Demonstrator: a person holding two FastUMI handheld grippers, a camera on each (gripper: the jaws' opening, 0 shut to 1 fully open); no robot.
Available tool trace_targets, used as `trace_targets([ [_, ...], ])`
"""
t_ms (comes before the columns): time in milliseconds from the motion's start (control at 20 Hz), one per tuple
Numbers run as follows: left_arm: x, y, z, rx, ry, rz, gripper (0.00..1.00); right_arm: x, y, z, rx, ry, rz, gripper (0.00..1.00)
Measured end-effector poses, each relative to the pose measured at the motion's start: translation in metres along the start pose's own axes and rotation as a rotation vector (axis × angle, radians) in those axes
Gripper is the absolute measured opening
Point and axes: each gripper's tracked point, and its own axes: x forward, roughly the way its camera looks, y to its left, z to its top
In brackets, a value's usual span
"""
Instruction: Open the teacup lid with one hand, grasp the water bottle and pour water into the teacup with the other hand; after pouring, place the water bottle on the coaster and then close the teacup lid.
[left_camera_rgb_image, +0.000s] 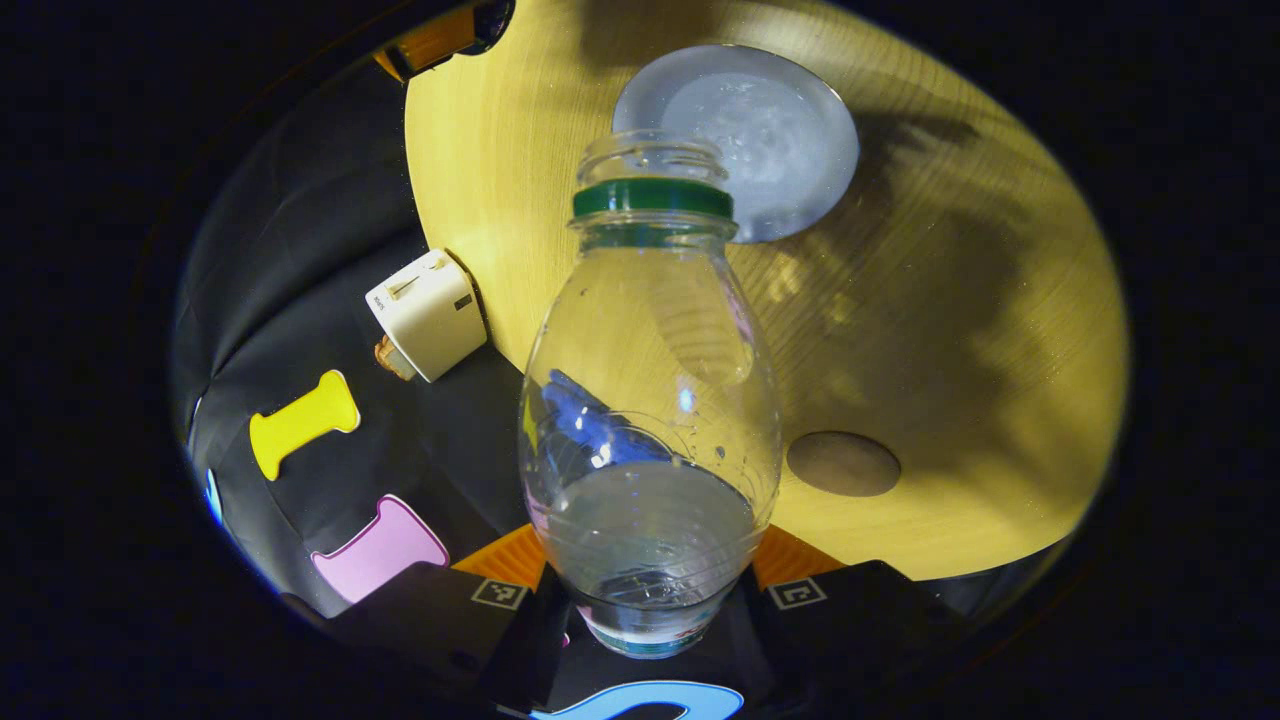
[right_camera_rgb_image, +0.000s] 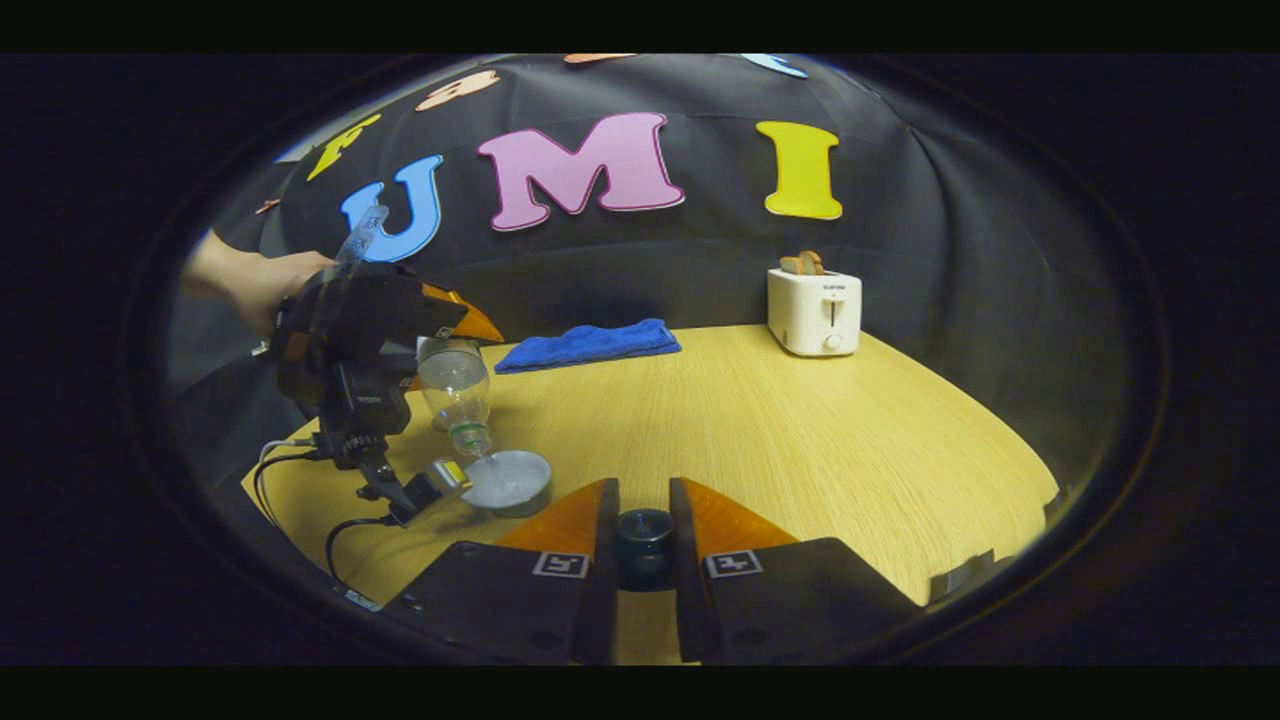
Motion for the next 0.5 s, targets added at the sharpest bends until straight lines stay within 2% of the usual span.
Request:
trace_targets([
  [150, 0.0002, -0.0019, -0.0006, 0.005, -0.006, -0.004, 0.72, 0.0033, -0.0013, 0.0032, -0.003, -0.003, 0.000, 0.33],
  [250, 0.0031, -0.0017, 0.0002, 0.015, -0.011, -0.001, 0.72, 0.0030, -0.0005, 0.0034, -0.004, -0.003, 0.000, 0.33],
  [400, 0.0035, -0.0022, 0.0008, 0.014, -0.018, -0.003, 0.72, 0.0035, 0.0005, 0.0007, -0.002, 0.004, 0.000, 0.22],
  [500, 0.0065, -0.0006, 0.0038, 0.014, -0.018, -0.003, 0.72, 0.0031, 0.0035, -0.0008, 0.001, 0.011, 0.006, 0.22],
])
